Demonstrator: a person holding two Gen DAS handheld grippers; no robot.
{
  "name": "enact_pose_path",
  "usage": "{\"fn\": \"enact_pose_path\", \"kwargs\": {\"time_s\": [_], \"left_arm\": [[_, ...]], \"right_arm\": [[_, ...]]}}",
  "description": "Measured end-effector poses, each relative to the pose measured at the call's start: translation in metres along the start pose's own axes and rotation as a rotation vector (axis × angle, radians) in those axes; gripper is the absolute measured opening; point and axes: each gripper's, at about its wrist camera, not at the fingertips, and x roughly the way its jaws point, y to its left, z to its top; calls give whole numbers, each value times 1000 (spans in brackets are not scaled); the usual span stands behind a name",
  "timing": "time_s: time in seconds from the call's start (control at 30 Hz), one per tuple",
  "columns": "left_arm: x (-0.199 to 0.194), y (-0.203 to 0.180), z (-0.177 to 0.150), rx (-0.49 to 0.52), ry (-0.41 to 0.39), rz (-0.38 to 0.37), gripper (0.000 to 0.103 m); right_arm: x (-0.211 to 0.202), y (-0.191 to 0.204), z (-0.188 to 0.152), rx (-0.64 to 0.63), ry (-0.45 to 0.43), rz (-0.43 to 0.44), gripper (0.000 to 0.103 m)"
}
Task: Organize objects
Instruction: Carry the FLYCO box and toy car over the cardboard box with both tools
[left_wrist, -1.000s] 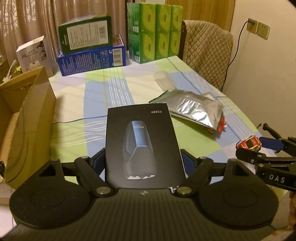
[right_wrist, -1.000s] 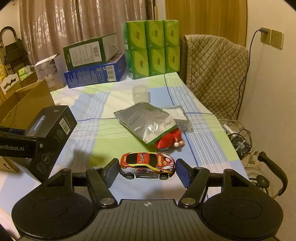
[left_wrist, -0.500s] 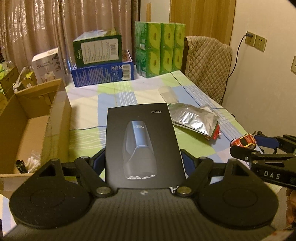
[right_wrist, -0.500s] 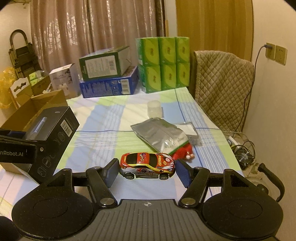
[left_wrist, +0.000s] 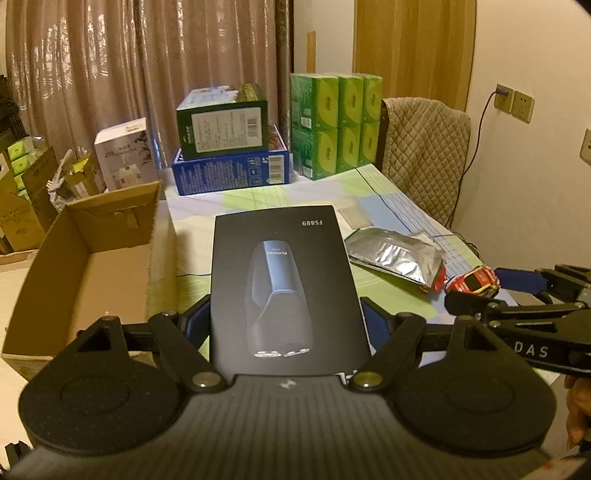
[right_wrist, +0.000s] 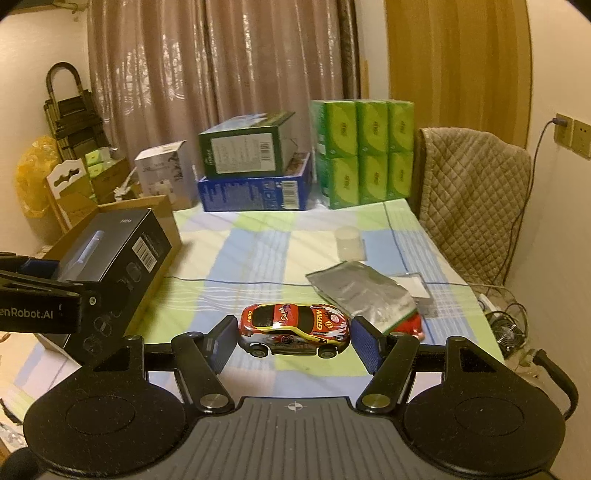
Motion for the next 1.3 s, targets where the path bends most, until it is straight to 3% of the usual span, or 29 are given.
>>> {"fn": "enact_pose_path", "kwargs": {"time_s": [0.7, 1.0, 1.3], "left_arm": [[-55, 66, 11, -17, -48, 98, 78], [-67, 132, 8, -54, -34, 169, 78], [-54, 198, 16, -68, 5, 221, 78]], "right_arm": [[-1, 80, 27, -68, -23, 134, 64], [16, 131, 39, -127, -20, 214, 64], [48, 180, 58, -152, -4, 316, 64]]}}
